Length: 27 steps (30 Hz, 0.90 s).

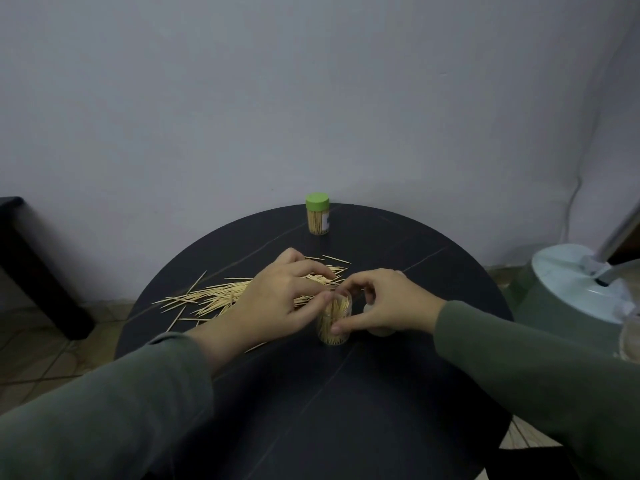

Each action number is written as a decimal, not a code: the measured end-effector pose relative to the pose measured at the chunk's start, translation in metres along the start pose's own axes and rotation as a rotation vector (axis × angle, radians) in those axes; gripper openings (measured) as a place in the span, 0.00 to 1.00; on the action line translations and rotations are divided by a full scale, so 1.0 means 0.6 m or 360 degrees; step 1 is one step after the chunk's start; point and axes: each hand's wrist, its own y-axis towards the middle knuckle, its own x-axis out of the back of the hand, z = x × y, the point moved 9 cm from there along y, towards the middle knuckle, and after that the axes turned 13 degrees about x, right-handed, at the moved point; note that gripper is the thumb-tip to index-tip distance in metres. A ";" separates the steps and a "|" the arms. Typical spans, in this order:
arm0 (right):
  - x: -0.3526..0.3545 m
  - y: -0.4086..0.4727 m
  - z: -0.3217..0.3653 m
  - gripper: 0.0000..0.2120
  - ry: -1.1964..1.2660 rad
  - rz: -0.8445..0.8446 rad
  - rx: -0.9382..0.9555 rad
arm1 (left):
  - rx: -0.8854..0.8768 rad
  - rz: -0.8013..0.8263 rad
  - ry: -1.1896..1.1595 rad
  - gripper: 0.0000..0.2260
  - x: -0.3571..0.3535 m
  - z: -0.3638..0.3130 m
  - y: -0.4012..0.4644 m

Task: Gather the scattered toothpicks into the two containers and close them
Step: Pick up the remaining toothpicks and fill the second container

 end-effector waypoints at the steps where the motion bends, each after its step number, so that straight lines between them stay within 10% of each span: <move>1: 0.000 0.000 0.001 0.21 -0.0007 0.0005 0.0000 | -0.0039 -0.0002 0.0042 0.16 0.000 -0.002 -0.001; 20: 0.006 0.018 0.004 0.25 -0.0158 0.0037 0.0061 | -0.0014 0.0171 -0.0305 0.24 -0.020 -0.008 -0.006; 27: 0.008 0.023 -0.008 0.37 -0.0259 0.0317 -0.0030 | 0.0370 -0.0212 -0.0479 0.20 0.014 0.043 0.007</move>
